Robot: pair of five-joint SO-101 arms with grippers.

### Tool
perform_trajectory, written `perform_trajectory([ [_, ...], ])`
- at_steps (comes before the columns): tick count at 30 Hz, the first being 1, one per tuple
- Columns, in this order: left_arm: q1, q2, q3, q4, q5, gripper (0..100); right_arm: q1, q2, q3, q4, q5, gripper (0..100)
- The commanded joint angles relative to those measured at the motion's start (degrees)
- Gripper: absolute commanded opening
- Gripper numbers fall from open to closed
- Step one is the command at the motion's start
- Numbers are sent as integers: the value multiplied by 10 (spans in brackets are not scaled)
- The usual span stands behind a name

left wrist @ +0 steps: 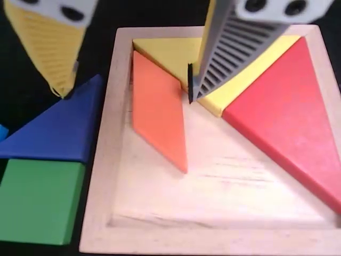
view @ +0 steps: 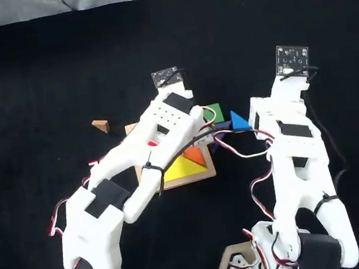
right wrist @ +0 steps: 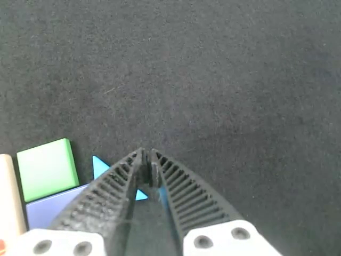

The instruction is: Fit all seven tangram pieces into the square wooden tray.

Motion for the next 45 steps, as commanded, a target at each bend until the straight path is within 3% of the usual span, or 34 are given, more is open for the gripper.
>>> perform_trajectory([
  [1, -13, -19, -27, 5, -2, 336, 4, -24, -12, -12, -4, 11],
  [10, -112, -46, -57, 14, -76, 332, 4, -24, -12, -11, -2, 11],
  [13, -122, -52, -43, 16, -86, 270, 4, -24, -12, -11, -2, 11],
  [18, -89, -45, -34, -25, -86, 124, 0, -24, -12, -11, -1, 11],
  [29, -72, -45, 76, -192, -83, 138, -3, -23, -12, -11, 0, 11],
  [45, 5, -51, 79, -154, -82, 134, -3, -24, -12, -11, 0, 11],
])
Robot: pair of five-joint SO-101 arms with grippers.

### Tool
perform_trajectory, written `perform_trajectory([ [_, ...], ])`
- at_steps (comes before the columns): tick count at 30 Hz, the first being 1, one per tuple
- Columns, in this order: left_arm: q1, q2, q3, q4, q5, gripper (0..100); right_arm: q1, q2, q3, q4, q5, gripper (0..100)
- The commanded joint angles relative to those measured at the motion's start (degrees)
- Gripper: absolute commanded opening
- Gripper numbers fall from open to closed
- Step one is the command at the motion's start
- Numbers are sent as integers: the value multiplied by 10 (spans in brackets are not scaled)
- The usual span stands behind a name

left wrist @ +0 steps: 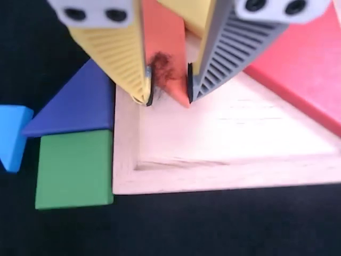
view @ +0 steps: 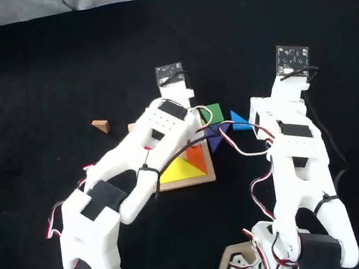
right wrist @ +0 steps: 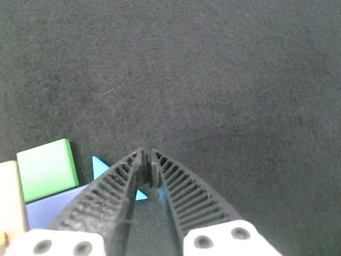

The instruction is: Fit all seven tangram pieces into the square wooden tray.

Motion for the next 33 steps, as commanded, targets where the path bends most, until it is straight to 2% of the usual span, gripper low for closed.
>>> perform_trajectory([
  [1, 14, -36, -3, 4, -2, 134, -3, -24, -12, -11, 0, 11],
  [9, 9, -38, -19, 24, -2, 137, -3, -24, -12, -10, 0, 11],
  [18, -9, -158, -102, 186, -3, 139, -3, -24, -12, -10, 0, 11],
  [27, -161, -399, -79, 323, -17, 139, -9, -21, -12, -12, 0, 11],
  [30, -233, -462, 5, 304, -53, 138, -29, -20, -12, -10, 10, 11],
  [33, -298, -482, 160, 202, -98, 138, -65, -14, -10, -2, 67, 11],
])
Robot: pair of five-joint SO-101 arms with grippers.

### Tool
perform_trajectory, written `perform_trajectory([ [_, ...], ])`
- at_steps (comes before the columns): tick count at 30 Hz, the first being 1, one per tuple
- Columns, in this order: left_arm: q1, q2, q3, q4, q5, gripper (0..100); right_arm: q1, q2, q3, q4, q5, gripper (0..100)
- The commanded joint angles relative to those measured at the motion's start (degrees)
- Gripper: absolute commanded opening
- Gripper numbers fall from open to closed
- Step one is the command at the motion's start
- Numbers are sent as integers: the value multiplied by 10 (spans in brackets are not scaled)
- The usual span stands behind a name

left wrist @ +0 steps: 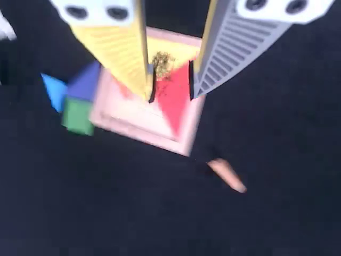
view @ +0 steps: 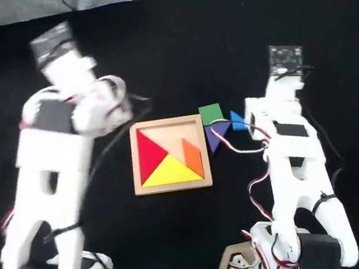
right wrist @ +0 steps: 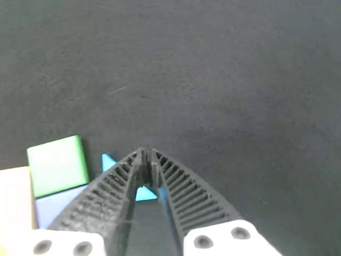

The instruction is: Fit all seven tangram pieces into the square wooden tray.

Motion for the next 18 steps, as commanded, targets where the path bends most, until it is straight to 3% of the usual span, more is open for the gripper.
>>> perform_trajectory([
  [1, -100, -46, 215, -148, -85, 138, -55, -5, -13, 13, 65, 11],
  [5, -159, -52, 435, -396, -230, 136, -153, 57, -82, 149, 144, 11],
  [8, -209, -69, 521, -532, -245, 135, -186, 116, -144, 236, 170, 11],
  [12, -260, -105, 573, -607, -243, 137, -186, 176, -189, 237, 171, 11],
  [18, -247, -137, 608, -626, -243, 137, -186, 255, -242, 232, 171, 11],
])
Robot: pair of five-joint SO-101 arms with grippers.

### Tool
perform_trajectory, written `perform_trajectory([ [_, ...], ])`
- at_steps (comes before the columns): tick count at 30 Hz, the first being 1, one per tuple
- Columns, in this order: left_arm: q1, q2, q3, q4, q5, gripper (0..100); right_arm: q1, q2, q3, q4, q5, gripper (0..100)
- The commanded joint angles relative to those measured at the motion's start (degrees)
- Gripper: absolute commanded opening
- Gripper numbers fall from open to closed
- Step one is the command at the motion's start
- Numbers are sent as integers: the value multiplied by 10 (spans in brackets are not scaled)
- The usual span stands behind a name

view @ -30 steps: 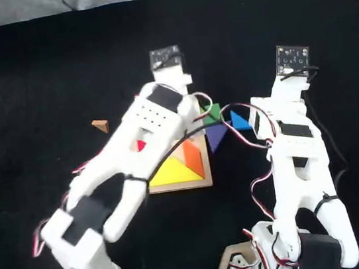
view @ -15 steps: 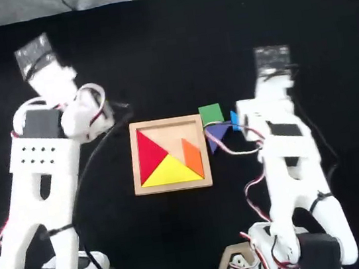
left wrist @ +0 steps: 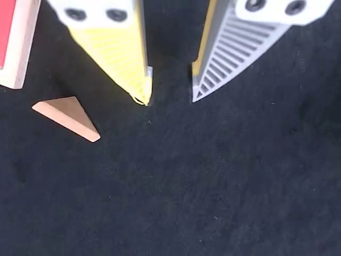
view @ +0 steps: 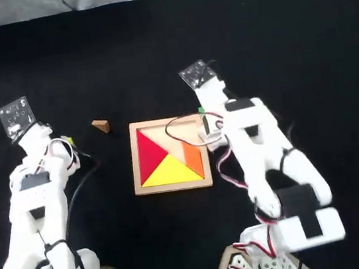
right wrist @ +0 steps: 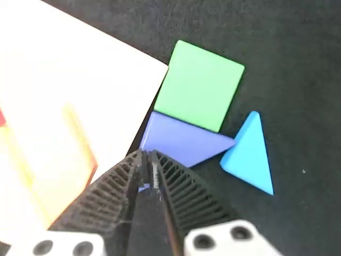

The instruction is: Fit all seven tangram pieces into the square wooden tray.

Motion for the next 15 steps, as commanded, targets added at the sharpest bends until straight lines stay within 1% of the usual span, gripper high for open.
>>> perform_trajectory([
  [1, 7, -28, 5, -16, -4, 137, -10, 32, -59, 2, 4, 11],
  [5, 7, -28, 5, -16, -4, 135, -18, 64, -86, 3, 3, 11],
  [15, 7, -24, 5, -15, -4, 134, -91, 65, -96, 4, 1, 11],
])
